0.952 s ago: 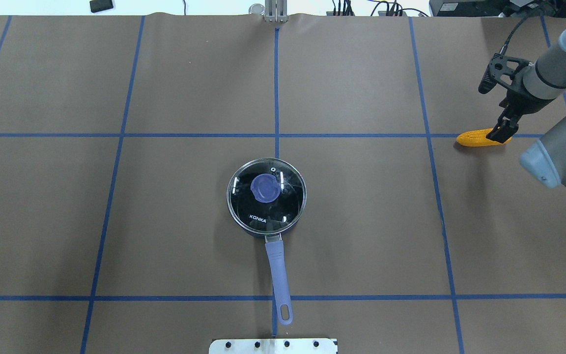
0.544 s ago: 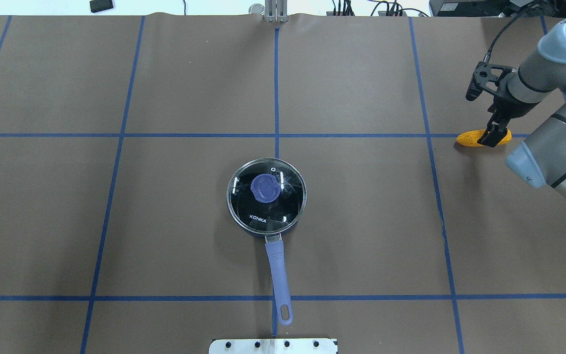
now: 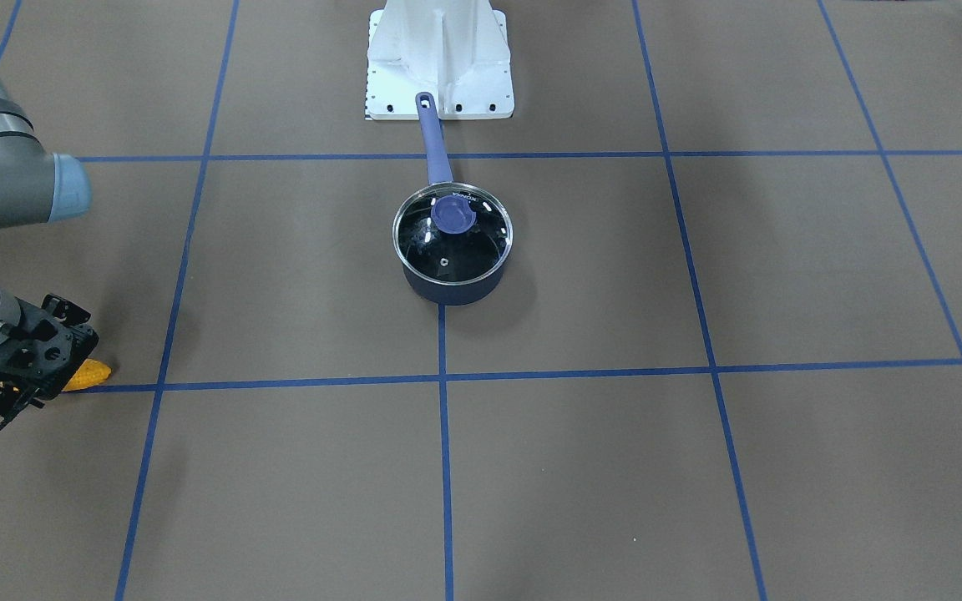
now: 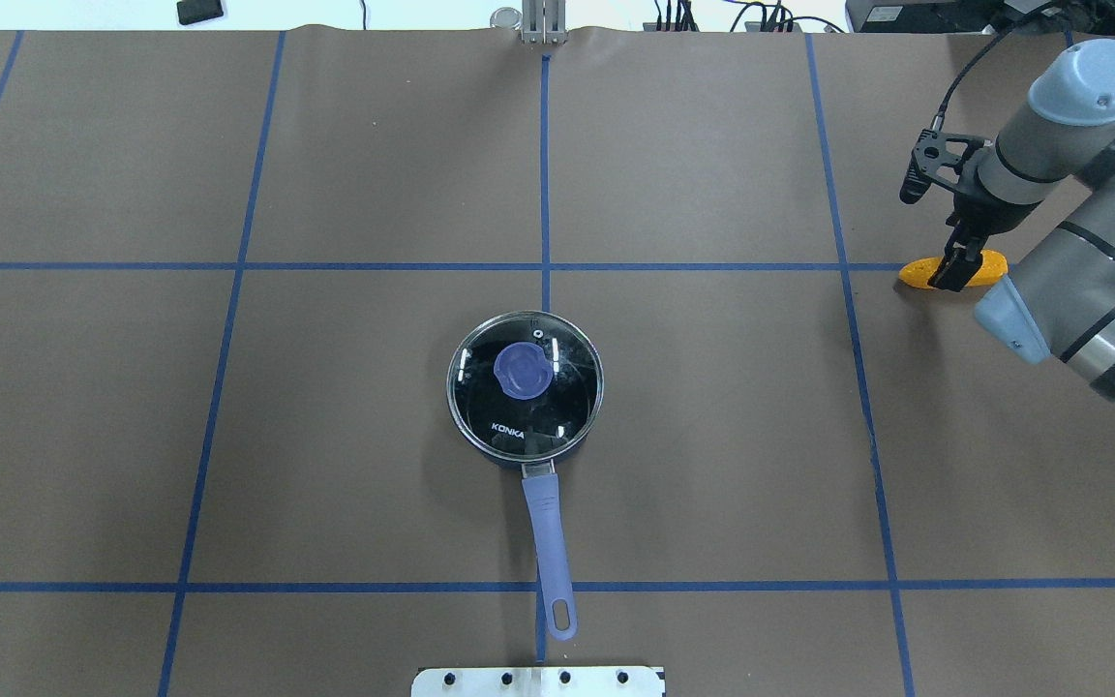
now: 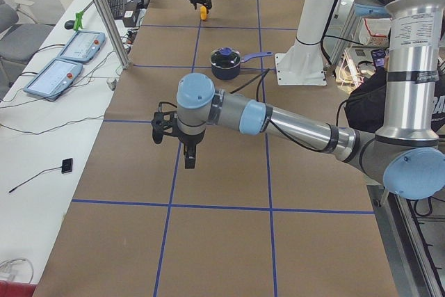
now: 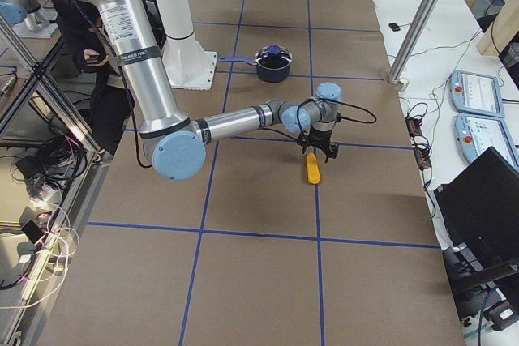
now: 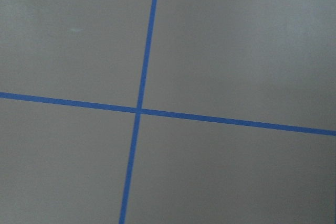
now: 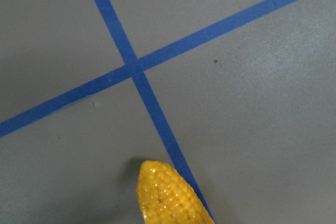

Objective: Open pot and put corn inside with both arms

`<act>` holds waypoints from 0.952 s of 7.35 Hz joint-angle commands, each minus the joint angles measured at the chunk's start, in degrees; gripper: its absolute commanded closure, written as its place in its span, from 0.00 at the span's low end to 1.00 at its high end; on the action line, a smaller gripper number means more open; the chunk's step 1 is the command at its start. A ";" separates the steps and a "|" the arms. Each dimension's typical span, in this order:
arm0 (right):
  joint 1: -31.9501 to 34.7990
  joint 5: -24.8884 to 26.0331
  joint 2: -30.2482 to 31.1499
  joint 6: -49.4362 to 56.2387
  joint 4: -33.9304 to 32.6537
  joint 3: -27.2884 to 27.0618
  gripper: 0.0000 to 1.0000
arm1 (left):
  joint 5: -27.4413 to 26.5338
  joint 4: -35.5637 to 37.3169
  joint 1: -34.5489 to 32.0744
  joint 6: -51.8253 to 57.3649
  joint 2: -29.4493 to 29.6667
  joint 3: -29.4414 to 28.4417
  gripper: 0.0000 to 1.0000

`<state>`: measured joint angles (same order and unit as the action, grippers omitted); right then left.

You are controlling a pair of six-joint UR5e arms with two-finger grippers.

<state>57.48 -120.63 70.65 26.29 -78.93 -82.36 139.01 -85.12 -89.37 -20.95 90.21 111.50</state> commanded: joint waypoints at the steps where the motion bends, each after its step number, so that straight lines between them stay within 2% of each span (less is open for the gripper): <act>1: -0.09 -0.04 -0.16 0.87 0.01 1.14 0.00 | -0.06 6.62 6.55 -12.56 6.10 6.25 0.02; 3: -0.09 0.05 0.01 1.75 1.40 2.81 0.01 | -0.50 6.63 12.27 -24.52 11.46 7.23 0.02; 4: -0.17 -0.04 -0.07 1.66 1.67 3.08 0.10 | -0.76 6.63 14.82 -30.05 14.44 7.32 0.02; 5: -0.18 -0.04 -0.25 1.57 1.68 3.08 0.20 | -0.76 6.72 17.89 -35.16 17.78 7.15 0.02; 6: -0.18 -0.04 -0.33 1.40 1.68 3.08 0.36 | -1.46 7.33 20.70 -39.30 20.16 7.06 0.02; 7: -0.18 -0.13 -0.68 1.14 1.68 3.08 0.52 | -5.99 7.51 23.17 -42.04 21.14 7.06 0.02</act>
<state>57.31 -120.69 70.28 27.69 -77.29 -79.31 136.71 -77.95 -69.49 -58.66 109.29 118.60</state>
